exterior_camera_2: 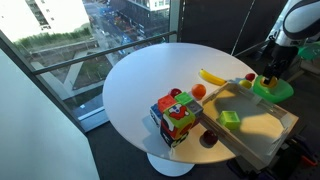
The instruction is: Pick up the circular fruit on the top right and put it in the bowl
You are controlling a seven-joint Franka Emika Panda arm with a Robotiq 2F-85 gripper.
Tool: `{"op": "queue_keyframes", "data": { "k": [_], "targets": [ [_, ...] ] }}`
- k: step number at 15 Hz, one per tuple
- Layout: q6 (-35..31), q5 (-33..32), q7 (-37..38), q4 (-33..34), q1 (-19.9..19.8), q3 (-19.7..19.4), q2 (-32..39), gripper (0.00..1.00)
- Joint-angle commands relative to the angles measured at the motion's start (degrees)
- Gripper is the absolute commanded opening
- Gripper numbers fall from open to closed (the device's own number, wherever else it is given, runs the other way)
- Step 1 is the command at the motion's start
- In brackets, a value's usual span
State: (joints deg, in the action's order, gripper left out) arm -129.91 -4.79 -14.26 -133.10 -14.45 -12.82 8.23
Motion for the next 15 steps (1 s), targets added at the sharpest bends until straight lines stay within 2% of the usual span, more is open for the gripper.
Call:
{"op": "queue_keyframes", "data": {
  "k": [1,7,8,9,11,12,15],
  "targets": [
    [-4.66,-1.56,-0.65,-2.12,-0.12,-0.15,0.95,0.42],
    [-12.44,-1.8,-0.41,-3.86,-0.26,-0.17,4.28,0.42],
    [-13.14,-1.84,-0.43,-3.99,-0.26,-0.16,4.67,0.69],
    [-13.62,-2.07,-0.25,-4.11,-0.19,-0.21,4.9,0.91],
    [-14.07,-2.46,-0.21,-4.16,-0.1,-0.24,5.22,0.95],
    [-13.94,-2.61,-0.29,-4.1,-0.1,-0.21,5.2,1.0],
    [-12.11,-2.28,-1.1,-3.77,-0.29,0.07,4.27,1.0]
  ]
}}
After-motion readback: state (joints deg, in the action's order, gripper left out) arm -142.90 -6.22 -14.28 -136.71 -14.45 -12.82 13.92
